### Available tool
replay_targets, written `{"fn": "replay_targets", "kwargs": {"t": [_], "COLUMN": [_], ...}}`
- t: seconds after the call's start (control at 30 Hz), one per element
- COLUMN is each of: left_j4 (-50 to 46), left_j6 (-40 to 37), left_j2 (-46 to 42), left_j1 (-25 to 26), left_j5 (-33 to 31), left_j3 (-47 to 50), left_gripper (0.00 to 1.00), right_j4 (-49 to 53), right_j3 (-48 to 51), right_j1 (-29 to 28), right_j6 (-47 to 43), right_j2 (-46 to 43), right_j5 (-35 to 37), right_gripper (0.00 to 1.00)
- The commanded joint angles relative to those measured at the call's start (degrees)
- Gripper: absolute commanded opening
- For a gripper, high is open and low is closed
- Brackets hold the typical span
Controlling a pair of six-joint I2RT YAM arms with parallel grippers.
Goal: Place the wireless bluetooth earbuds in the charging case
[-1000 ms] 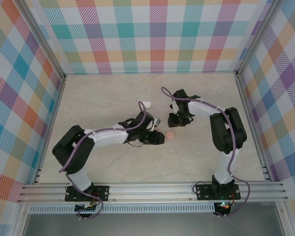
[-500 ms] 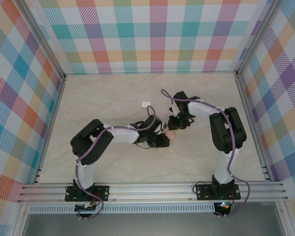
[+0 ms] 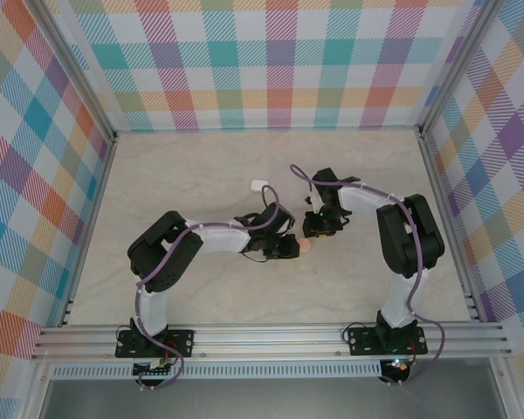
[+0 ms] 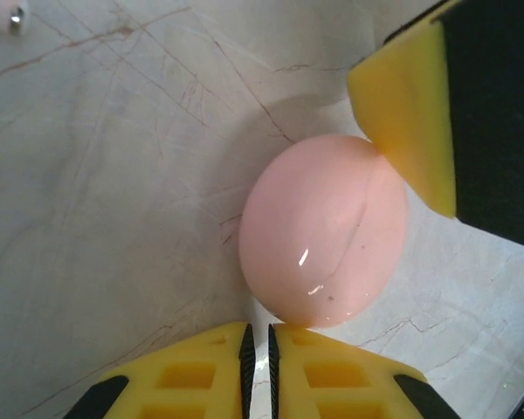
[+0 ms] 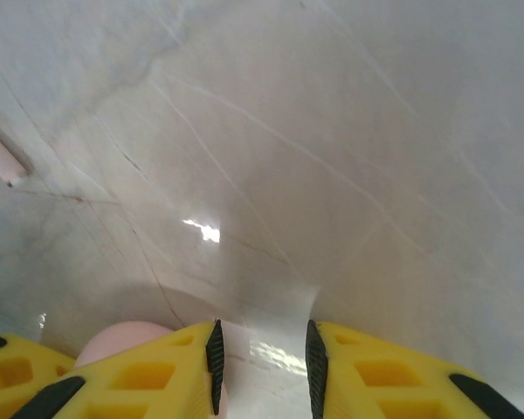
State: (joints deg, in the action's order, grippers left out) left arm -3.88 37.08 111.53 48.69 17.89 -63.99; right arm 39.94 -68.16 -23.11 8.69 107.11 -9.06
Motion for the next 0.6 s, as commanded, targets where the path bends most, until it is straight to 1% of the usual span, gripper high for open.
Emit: {"fn": "replay_targets", "kwargs": {"t": [0.0, 0.13, 0.43, 0.5, 0.57], "left_j4": [-5.3, -6.5, -6.7, -7.0, -7.1], "left_j6": [-0.1, 0.1, 0.2, 0.2, 0.4], "left_j2": [-0.2, -0.8, -1.2, -1.4, -2.2], "left_j1": [0.2, 0.3, 0.2, 0.3, 0.3], "left_j5": [-7.0, -9.3, -11.1, -11.4, -12.6], "left_j3": [-0.2, 0.0, 0.3, 0.2, 0.7], "left_gripper": [0.15, 0.15, 0.17, 0.16, 0.18], "right_j4": [2.9, 3.0, 3.4, 3.2, 3.3], "right_j3": [2.6, 3.3, 5.2, 5.8, 6.1], "right_j1": [-0.5, -0.6, -0.5, -0.5, -0.5], "right_j6": [0.9, 1.0, 1.6, 1.8, 2.4], "right_j2": [-1.7, -2.4, -4.5, -5.1, -5.9], "right_j5": [-1.8, -2.1, -2.5, -1.8, 0.2], "right_gripper": [0.35, 0.35, 0.35, 0.35, 0.35]}}
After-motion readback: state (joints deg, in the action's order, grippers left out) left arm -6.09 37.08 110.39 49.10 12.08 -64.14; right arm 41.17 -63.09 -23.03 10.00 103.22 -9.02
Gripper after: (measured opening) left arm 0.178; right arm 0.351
